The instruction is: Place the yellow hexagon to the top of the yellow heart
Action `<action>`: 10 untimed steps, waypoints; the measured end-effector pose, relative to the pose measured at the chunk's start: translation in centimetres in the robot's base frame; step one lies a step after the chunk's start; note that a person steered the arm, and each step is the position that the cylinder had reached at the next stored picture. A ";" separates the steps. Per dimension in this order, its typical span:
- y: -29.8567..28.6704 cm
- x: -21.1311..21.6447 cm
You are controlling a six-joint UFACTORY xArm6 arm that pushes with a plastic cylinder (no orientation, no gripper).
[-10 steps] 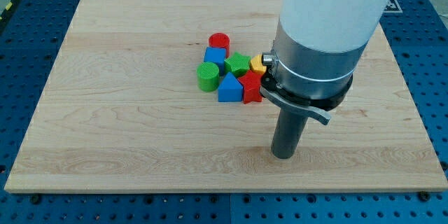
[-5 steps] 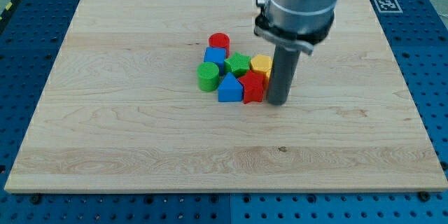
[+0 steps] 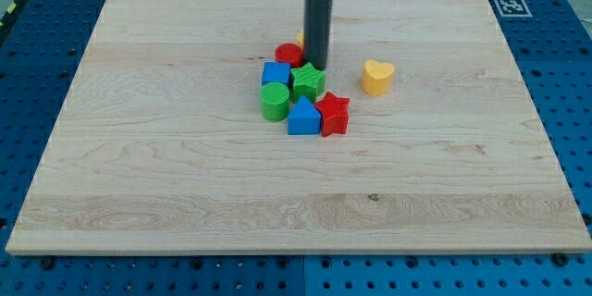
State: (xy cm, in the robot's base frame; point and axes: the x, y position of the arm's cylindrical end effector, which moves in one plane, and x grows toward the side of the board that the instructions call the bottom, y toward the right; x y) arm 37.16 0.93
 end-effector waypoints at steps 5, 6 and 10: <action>0.5 -4.5; 3.6 -4.1; 8.0 -2.0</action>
